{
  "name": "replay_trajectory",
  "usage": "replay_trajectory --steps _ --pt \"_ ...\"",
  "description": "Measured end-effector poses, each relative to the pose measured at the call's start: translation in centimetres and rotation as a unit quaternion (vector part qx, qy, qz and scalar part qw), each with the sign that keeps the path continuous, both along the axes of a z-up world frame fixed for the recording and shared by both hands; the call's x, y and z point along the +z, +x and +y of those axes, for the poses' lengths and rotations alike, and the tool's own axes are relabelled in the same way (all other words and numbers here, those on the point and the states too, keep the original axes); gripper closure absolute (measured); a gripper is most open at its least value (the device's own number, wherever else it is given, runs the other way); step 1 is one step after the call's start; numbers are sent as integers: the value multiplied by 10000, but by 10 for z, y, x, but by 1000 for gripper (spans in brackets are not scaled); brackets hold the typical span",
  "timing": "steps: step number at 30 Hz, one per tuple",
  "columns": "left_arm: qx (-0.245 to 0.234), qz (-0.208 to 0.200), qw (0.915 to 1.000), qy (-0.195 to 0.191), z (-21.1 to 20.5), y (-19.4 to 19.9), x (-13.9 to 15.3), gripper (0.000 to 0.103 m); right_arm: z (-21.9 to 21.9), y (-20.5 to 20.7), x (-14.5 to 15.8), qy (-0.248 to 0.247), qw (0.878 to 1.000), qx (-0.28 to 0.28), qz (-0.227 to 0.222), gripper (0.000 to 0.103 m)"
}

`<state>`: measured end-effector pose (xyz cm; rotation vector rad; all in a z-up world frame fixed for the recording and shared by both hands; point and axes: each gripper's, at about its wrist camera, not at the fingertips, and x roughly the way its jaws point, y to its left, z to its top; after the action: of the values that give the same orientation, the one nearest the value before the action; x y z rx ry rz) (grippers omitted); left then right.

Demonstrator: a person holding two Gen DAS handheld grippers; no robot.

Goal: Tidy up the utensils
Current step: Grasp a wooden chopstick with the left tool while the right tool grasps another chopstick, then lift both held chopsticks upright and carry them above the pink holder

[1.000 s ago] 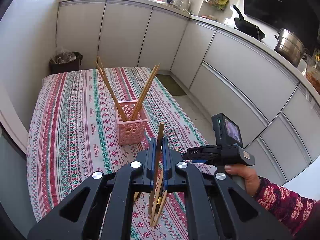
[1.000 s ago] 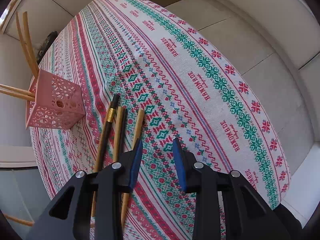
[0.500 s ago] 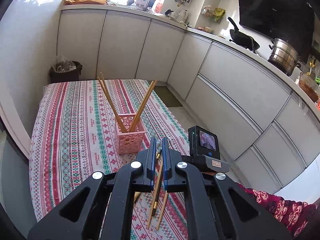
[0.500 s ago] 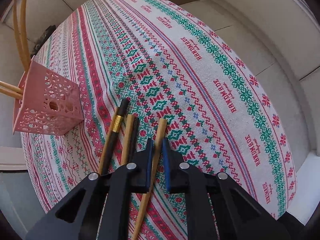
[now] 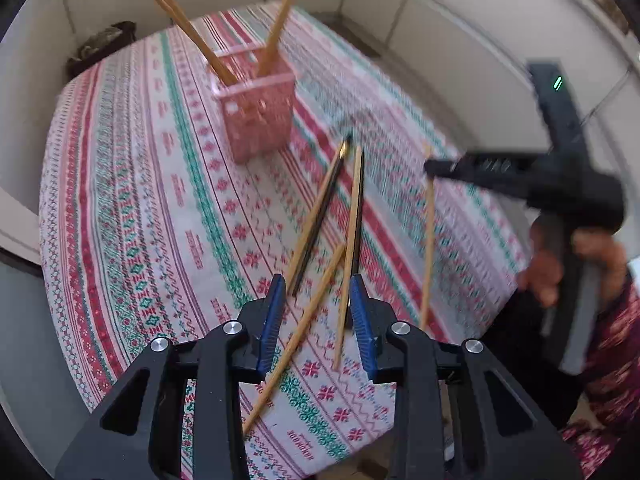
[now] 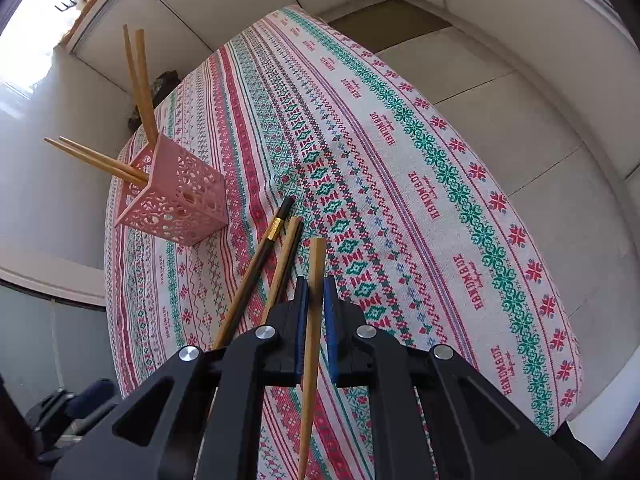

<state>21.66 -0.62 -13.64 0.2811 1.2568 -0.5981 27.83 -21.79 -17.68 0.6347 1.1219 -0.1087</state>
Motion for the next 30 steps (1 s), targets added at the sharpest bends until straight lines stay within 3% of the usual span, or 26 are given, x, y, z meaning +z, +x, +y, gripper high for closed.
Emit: replay_trajectory --steps 3,6,12,19,24,27,30 --pt "-557 348 9963 553 -25 -3 -36 72 -7 -6 -4 103 9999 -42 25 95" --pt "-927 458 9896 999 -40 1 -52 72 -17 -6 -10 253 9996 -137 62 95" --pt "-1110 739 9865 951 -47 26 -53 73 -23 -6 -8 345 9993 -95 -46 94" --pt "-1397 983 9758 1364 -58 38 -80 74 -26 -6 -9 339 9994 -88 -37 94" --pt "-1669 957 9688 1566 -65 34 -93 83 -28 -6 -9 285 9995 -97 -45 94" --pt "-1684 922 9694 1531 -68 31 -96 87 -30 -6 -10 273 9996 -74 -53 94" --pt "-1509 754 9754 1417 -68 30 -92 95 -30 -8 -8 297 9994 -67 -145 94"
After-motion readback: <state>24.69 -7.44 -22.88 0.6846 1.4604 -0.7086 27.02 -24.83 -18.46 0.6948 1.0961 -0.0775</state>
